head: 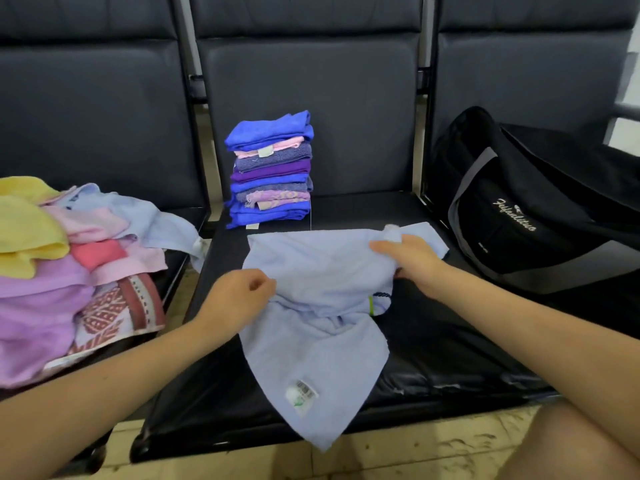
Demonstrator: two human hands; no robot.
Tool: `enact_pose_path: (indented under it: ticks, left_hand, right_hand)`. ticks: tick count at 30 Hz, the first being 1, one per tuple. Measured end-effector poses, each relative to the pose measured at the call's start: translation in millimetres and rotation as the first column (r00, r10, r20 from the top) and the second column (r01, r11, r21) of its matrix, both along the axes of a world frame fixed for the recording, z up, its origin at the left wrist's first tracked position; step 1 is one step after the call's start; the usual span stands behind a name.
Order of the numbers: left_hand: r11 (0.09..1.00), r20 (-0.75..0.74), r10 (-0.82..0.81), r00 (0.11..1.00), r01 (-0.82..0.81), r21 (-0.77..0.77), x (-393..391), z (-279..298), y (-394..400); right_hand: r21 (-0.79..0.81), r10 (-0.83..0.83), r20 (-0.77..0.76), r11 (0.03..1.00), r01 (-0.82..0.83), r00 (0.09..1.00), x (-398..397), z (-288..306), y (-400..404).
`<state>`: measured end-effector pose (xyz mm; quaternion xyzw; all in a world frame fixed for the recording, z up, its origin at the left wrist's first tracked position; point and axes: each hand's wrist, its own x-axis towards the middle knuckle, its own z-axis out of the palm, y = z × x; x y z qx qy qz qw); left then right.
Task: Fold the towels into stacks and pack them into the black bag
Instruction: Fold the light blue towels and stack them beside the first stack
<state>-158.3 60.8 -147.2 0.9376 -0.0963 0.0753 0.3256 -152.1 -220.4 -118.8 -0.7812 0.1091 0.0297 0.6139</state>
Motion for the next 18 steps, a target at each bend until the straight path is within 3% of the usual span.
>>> enact_pose_path:
  ticks: [3,6,10,12,14,16,18]
  left_hand:
    - [0.980,-0.147,-0.071,0.987,0.096,0.174,-6.7,-14.0,-9.3]
    - [0.962,-0.043,-0.060,0.997,0.069,0.265,-5.9,-20.1,-18.6]
    - [0.942,-0.012,0.027,1.000,-0.021,0.334,5.5,-19.5,-25.5]
    - [0.977,-0.121,0.078,0.990,-0.051,0.209,14.6,-20.2,-30.8]
    - [0.994,-0.284,0.084,0.955,-0.102,-0.049,25.2,-16.8,-39.7]
    - [0.887,-0.426,0.045,0.904,-0.232,-0.400,31.9,-10.2,-50.8]
    - [0.744,-0.514,0.008,0.858,-0.349,-0.570,33.4,-4.6,-59.4]
  right_hand:
    - [0.236,-0.083,0.035,0.969,0.072,0.996,5.3,7.9,1.8]
    - [0.394,-0.104,0.010,0.915,0.092,0.995,6.0,11.4,5.5]
    - [0.416,-0.032,0.023,0.909,0.019,0.999,8.7,5.7,9.6]
    - [0.328,0.103,0.022,0.939,-0.104,0.994,5.9,1.3,10.0]
    - [0.146,0.290,0.001,0.947,-0.287,0.957,1.6,-4.3,11.1]
    - [-0.021,0.423,-0.050,0.905,-0.425,0.905,-3.5,-10.7,13.5]
    - [-0.151,0.478,-0.112,0.859,-0.490,0.871,-5.8,-15.3,16.9]
